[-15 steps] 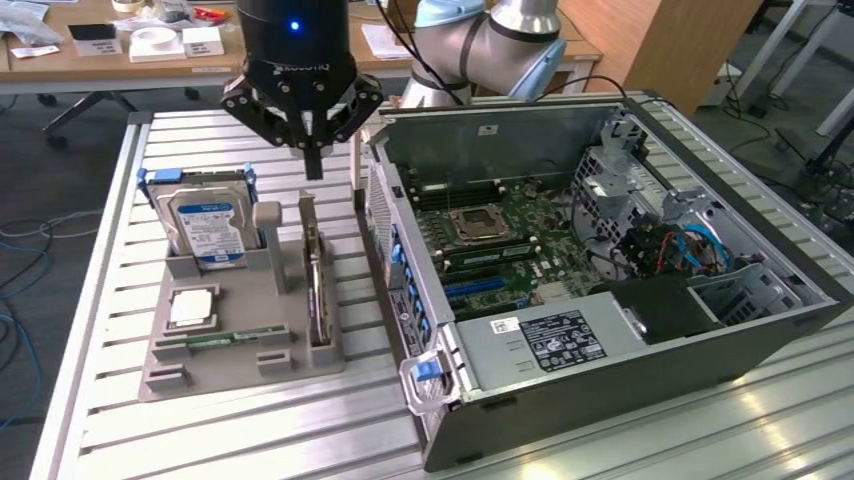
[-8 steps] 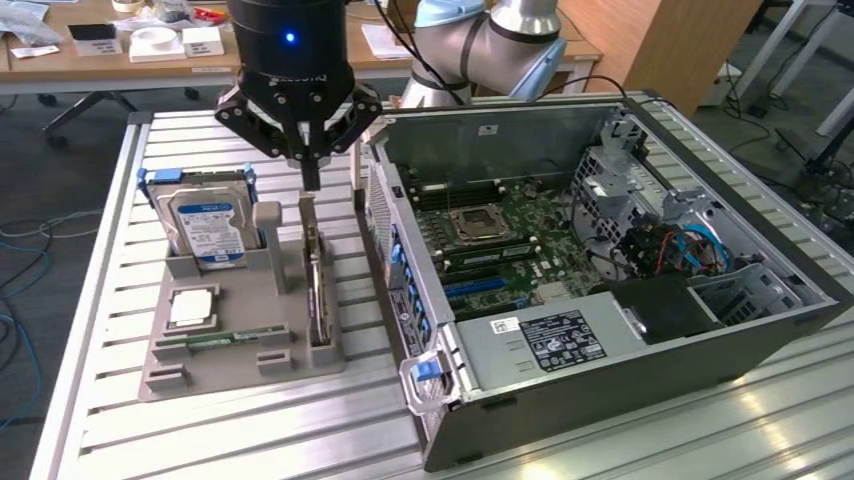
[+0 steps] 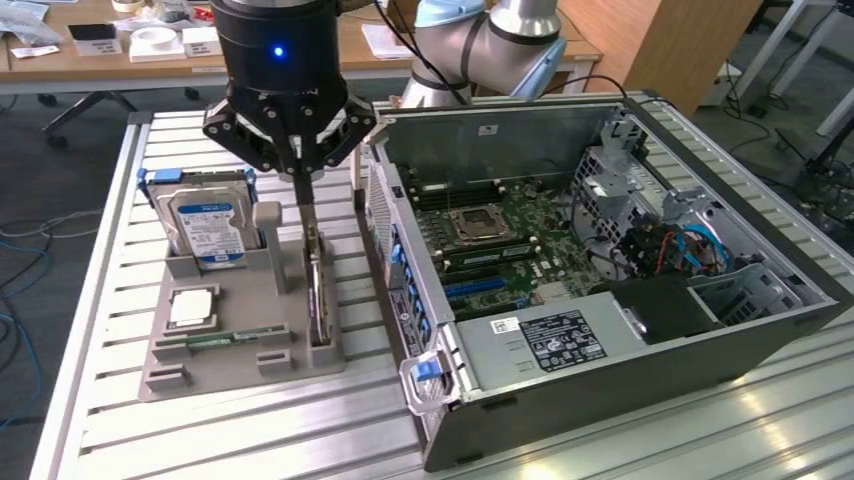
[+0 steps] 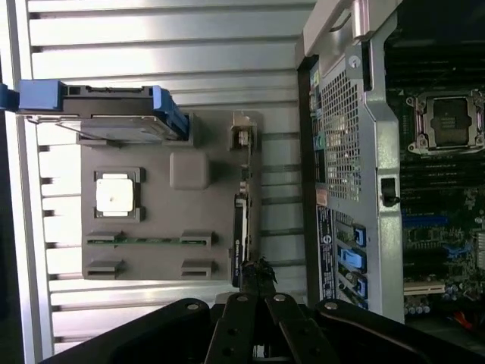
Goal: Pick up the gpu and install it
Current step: 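Reach for the gpu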
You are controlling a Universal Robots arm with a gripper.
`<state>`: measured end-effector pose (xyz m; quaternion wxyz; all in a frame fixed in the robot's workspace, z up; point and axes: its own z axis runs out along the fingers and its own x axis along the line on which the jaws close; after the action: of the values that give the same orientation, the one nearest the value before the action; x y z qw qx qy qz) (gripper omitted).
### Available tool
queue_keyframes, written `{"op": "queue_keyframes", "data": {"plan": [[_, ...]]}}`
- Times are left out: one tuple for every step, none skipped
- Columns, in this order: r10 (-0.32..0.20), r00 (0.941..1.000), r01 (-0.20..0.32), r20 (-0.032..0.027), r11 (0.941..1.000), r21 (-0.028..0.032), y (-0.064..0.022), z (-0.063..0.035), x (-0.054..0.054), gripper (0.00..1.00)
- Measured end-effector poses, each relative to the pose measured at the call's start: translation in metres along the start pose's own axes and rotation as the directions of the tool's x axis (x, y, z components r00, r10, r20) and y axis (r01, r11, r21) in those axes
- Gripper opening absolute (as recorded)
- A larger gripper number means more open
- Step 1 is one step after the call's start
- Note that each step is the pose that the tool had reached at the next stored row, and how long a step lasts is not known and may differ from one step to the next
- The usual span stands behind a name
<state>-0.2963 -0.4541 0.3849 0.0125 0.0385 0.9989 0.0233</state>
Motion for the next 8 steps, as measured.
{"op": "queue_keyframes", "data": {"plan": [[0.000, 1.0000, 0.000, 0.0000, 1.0000, 0.0001, -0.0025, 0.0002, 0.0005, 0.11], [0.000, 1.0000, 0.000, 0.0001, 1.0000, 0.0000, -0.0047, 0.0005, 0.0008, 0.11], [0.000, 1.0000, 0.000, 0.0000, 1.0000, 0.0000, -0.0069, 0.0007, 0.0009, 0.11], [0.000, 1.0000, 0.000, 0.0001, 1.0000, 0.0000, -0.0089, 0.0010, 0.0009, 0.11], [0.000, 1.0000, 0.000, 0.0001, 1.0000, 0.0000, -0.0099, 0.0012, 0.0009, 0.11], [0.000, 1.0000, 0.000, 0.0001, 1.0000, 0.0000, -0.0100, 0.0012, 0.0009, 0.11], [0.000, 1.0000, 0.000, 0.0001, 1.0000, 0.0000, -0.0100, 0.0012, 0.0009, 0.11], [0.000, 1.0000, 0.000, 0.0001, 1.0000, 0.0000, -0.0100, 0.0012, 0.0009, 0.11]]}}
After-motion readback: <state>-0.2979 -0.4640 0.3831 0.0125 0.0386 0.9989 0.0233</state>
